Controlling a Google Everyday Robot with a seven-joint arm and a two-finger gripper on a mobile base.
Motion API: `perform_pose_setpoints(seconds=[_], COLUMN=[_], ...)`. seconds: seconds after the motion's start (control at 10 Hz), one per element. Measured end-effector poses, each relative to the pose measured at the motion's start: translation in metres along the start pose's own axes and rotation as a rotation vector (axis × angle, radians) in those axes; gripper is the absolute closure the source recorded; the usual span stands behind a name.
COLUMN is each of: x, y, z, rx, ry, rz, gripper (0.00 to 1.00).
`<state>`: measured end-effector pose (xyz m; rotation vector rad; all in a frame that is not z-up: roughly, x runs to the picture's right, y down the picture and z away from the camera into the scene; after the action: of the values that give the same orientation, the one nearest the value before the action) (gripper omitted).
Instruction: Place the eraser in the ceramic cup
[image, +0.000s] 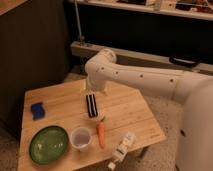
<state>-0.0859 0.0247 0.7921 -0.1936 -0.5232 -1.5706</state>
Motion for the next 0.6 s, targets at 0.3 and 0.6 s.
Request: perform_pose_setpoints(seconds=[0.3, 0.6], x=[0.005, 0.005], y=[-0.011, -0.011], z=[0.039, 0.037], rx=[-0.046, -0.047], ry=[0.004, 0.008], rz=[-0.048, -0.059], gripper=[0.2, 0.2])
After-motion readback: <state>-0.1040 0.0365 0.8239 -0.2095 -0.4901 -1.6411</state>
